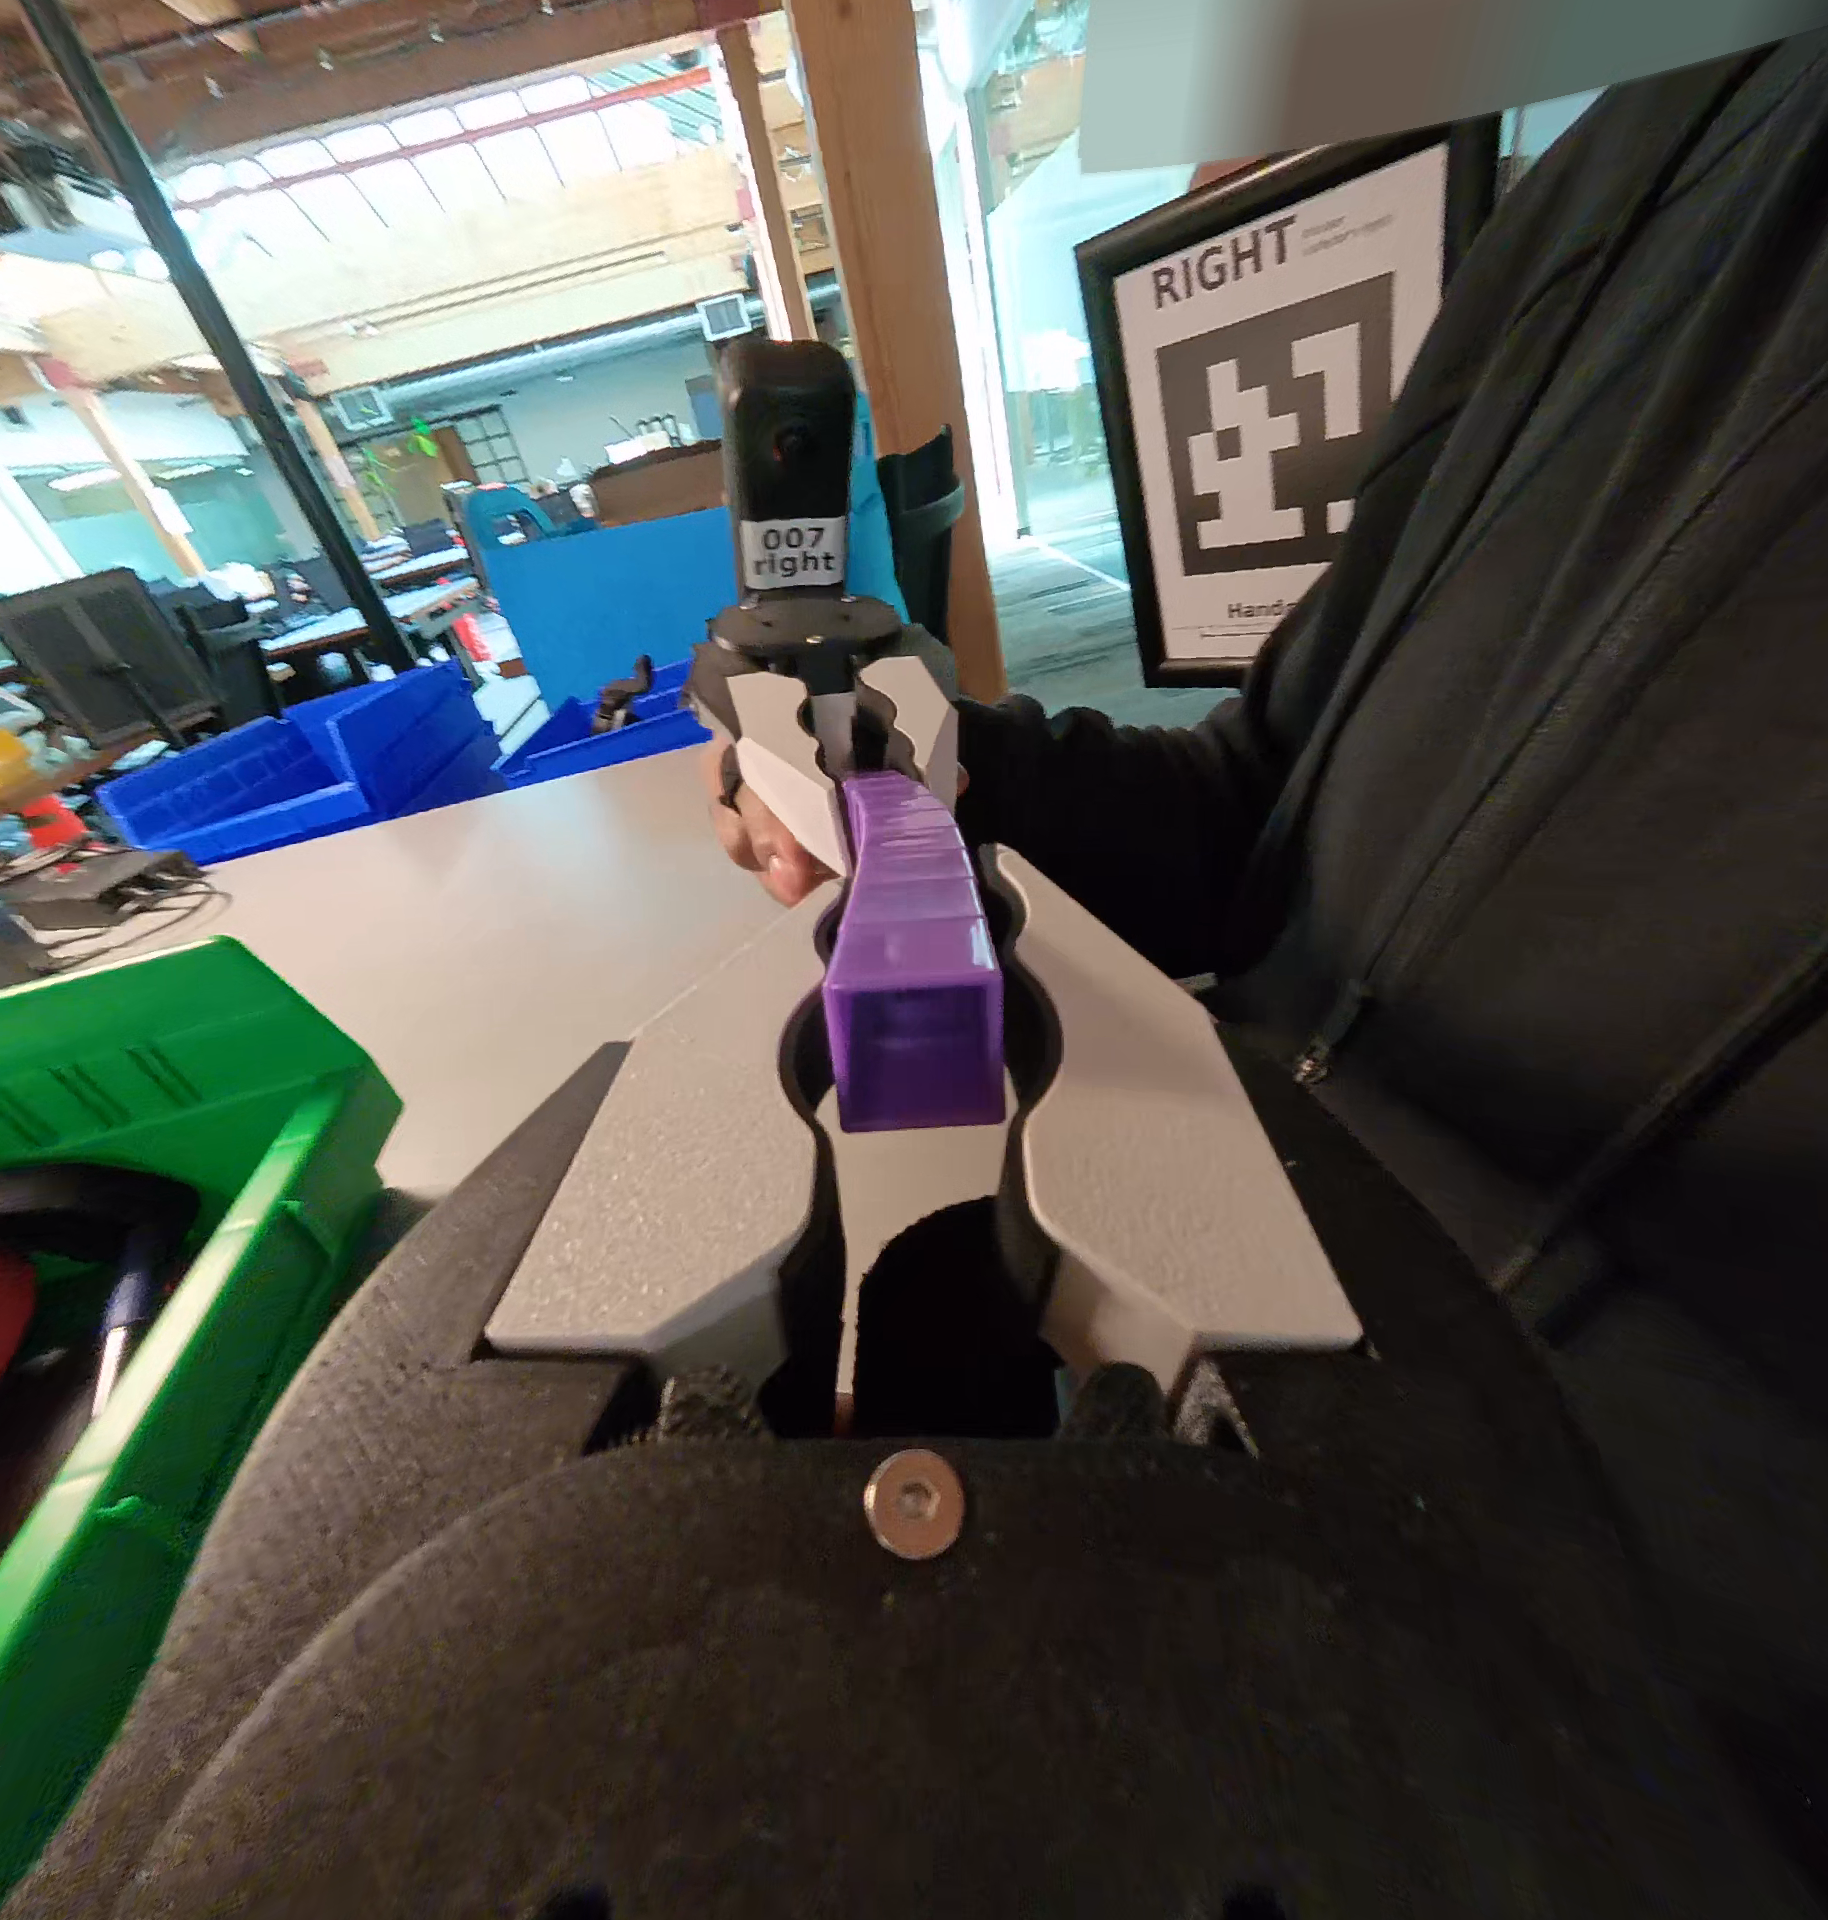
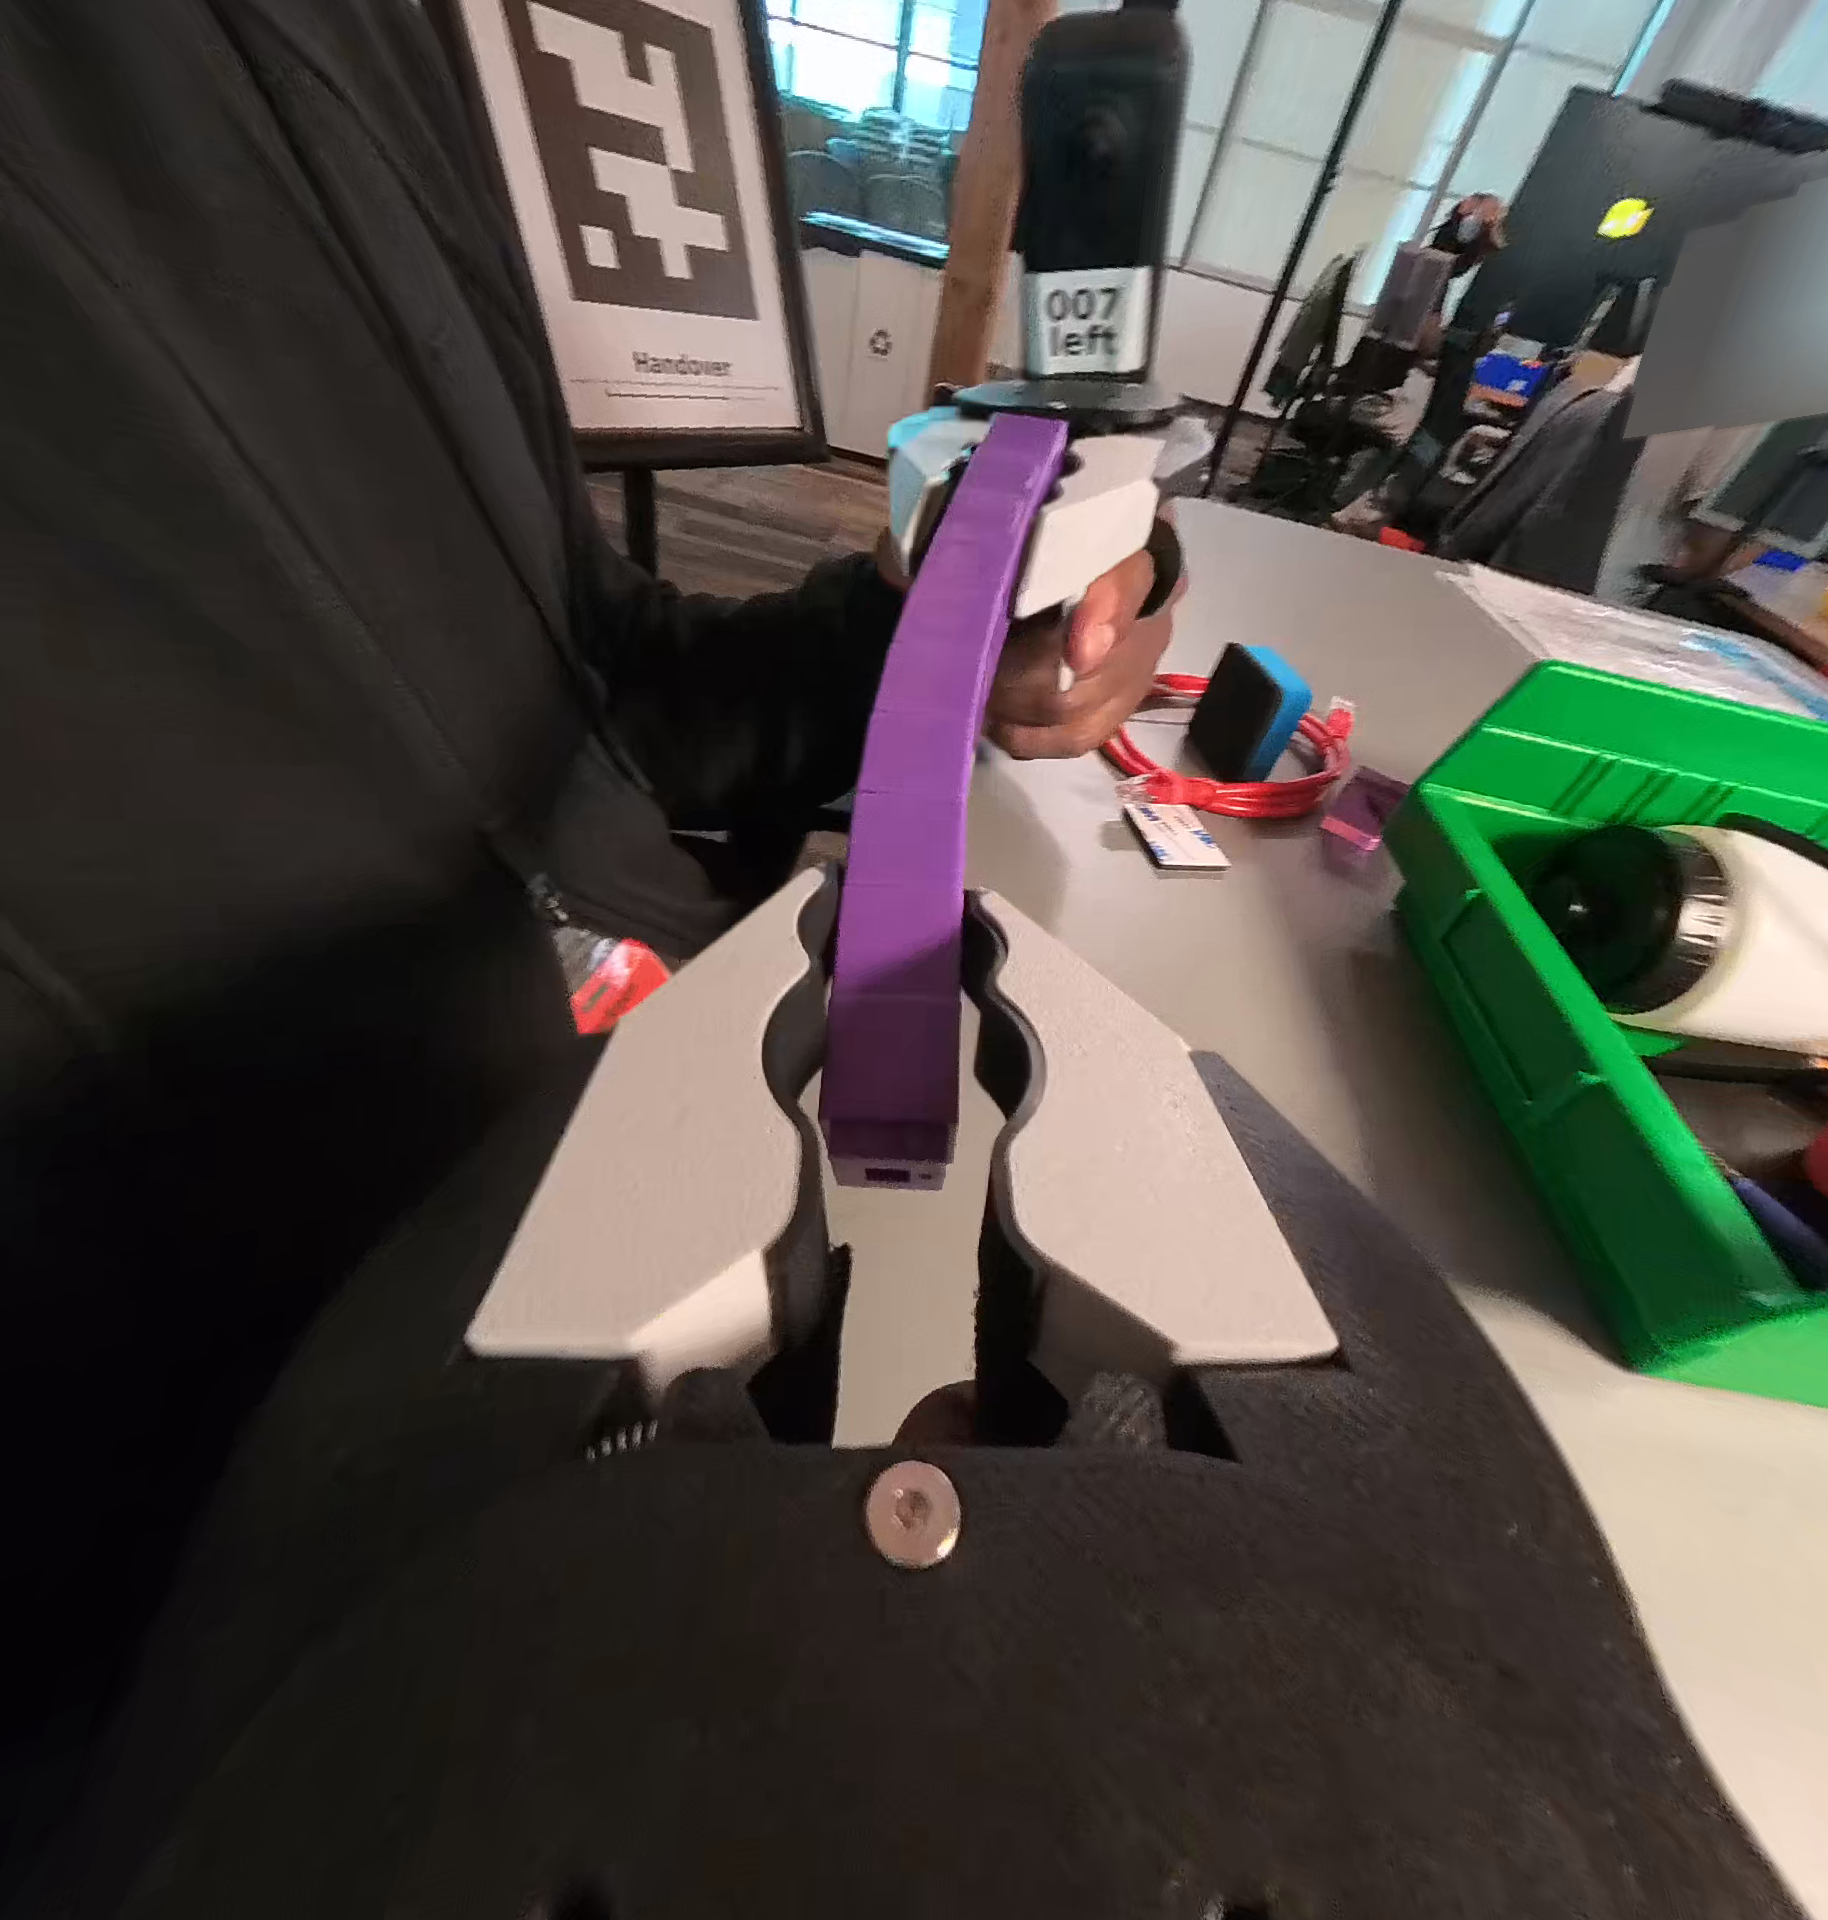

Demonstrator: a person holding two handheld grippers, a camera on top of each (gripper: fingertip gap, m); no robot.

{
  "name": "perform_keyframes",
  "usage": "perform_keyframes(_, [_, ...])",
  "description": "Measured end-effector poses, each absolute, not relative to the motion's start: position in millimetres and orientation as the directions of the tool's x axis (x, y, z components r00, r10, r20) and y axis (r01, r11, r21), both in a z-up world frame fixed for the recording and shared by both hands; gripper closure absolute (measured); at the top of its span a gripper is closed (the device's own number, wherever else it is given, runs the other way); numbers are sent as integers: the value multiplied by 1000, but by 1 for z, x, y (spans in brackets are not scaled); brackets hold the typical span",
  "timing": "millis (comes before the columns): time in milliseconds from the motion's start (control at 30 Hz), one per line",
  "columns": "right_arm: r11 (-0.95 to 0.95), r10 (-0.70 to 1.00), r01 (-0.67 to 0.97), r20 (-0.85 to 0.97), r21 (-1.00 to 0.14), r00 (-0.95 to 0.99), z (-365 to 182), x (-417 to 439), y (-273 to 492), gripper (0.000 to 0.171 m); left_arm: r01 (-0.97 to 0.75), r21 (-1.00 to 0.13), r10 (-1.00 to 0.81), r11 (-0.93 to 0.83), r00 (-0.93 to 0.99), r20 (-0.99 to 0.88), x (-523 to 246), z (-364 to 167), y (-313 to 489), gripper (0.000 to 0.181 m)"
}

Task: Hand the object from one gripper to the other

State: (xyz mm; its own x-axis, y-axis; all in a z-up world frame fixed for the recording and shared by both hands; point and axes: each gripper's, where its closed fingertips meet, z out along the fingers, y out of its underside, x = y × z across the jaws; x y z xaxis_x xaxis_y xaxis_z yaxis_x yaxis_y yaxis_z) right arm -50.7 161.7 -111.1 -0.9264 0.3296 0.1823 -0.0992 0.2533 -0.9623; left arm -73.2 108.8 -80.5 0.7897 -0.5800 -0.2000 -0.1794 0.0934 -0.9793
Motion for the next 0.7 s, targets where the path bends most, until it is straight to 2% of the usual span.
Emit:
perform_keyframes(133, [239,272,-93,158,-966,-949,-113,-42,155,148,-142,-987,-649,75,745,-156,-63,-82,100,157])
perform_keyframes(233, [213,344,-127,196,-969,-918,-102,-53,160,149,-140,-984,-615,106,769,-175,-69,-77,103,158])
perform_keyframes(333, [200,486,-152,233,-968,-842,-88,-74,172,149,-190,-965,-481,179,839,-254,-87,-66,113,158])
perform_keyframes(400, [232,572,-154,263,-960,-777,-84,-89,180,149,-282,-938,-352,204,873,-339,-102,-62,121,158])
perform_keyframes(567, [242,696,-150,279,-959,-661,-73,-110,192,144,-451,-856,-120,251,863,-490,-120,-50,129,157])
perform_keyframes(633, [243,705,-153,283,-958,-650,-72,-111,194,145,-471,-844,-83,257,859,-505,-122,-48,130,157])
perform_keyframes(700, [262,671,-167,304,-951,-676,-75,-105,190,149,-438,-863,-125,253,869,-478,-120,-50,129,158])
